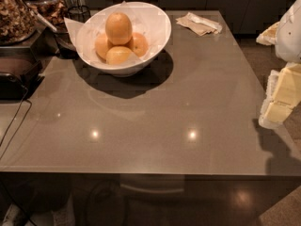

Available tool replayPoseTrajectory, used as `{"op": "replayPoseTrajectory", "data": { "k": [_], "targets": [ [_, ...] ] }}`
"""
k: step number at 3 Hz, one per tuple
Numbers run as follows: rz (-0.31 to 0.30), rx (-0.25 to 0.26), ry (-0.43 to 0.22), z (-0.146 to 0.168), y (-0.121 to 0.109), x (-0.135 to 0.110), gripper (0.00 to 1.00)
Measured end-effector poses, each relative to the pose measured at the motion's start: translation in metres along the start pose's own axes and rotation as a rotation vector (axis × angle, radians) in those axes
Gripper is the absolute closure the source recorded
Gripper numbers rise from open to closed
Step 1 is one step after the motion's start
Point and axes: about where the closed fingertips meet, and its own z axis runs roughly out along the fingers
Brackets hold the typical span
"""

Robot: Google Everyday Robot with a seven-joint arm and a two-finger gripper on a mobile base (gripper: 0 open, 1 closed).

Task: Pick orange from white bowl

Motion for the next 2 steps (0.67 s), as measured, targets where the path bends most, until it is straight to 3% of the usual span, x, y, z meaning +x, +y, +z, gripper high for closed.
{"op": "replayPoseTrajectory", "data": {
  "k": [1, 2],
  "targets": [
    [0.000, 0.000, 0.000, 0.000, 0.000, 0.000, 0.00],
    [0.064, 0.007, -0.047, -0.003, -0.010, -0.010, 0.00]
  ]
}}
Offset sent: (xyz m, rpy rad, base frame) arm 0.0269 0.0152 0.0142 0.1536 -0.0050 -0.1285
